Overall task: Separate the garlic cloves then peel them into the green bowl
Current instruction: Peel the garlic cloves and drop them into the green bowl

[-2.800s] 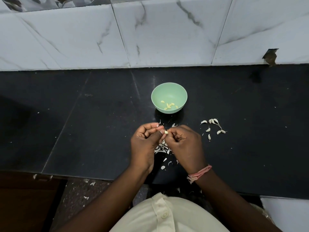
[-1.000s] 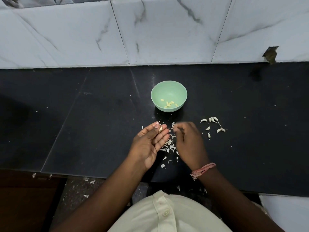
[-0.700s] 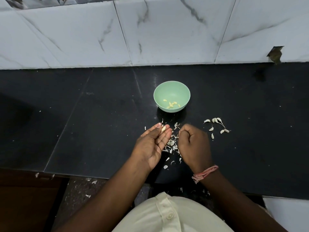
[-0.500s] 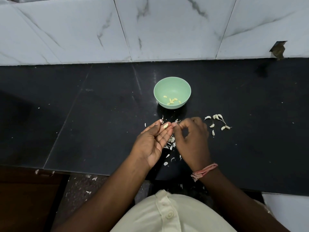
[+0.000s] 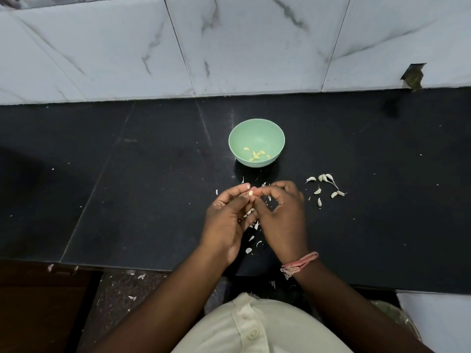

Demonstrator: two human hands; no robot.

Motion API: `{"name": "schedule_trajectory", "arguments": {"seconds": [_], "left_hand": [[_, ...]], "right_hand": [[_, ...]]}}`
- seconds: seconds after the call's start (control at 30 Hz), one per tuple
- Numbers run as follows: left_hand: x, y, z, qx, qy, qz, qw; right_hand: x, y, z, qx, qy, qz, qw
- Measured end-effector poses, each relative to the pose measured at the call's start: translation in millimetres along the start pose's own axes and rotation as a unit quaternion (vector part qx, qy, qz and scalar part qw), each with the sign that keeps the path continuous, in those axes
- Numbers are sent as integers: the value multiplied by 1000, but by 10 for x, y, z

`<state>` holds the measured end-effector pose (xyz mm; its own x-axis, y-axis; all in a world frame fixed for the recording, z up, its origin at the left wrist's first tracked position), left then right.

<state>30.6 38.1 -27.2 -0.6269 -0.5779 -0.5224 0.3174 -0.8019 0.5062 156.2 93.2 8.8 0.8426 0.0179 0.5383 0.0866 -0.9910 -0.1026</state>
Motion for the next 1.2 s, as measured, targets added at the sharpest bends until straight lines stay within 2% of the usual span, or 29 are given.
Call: {"name": "schedule_trajectory", "arguments": {"seconds": [0.13,0.23,0.4,0.8,0.9,1.0,1.1,1.2], "left_hand": [[-12,23,131,-77,-93,-5,993],[-30,25,183,-100,-135,-15,986],[-62,39,190,-99,-124,-25,987],[-90,11,144,-80,-85,-41,992],[-91,18,94,-60,-60,-38,996],[-88,3,-4,1,41,-30,999],[-82,-36,-32,36,107,-21,993],[-69,-75,-50,42,127,-10,991]], "right_hand": [[3,-53,-36,21,-8,-20,1000],[-4,-71,-86,36,-10,-38,999],[-8,-92,-115,43,-10,-59,997],[-39,-123,-184,96,29,-49,994],[-58,-114,-188,119,55,-39,991],[-72,-85,-175,132,44,-55,989],[38,-90,-56,73,-28,-33,996],[124,-116,116,9,-66,-2,998]]}}
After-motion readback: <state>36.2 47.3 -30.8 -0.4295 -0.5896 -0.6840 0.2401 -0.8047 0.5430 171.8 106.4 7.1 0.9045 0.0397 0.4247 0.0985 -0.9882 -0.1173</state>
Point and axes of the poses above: each hand's wrist, its own y-axis away from the middle knuckle, its own x-axis out of the back of the hand, z = x × y, the point moved 10 cm from there along -y, towards the middle knuckle, and after that the axes turned 5 degrees about y, right-handed, at the moved point
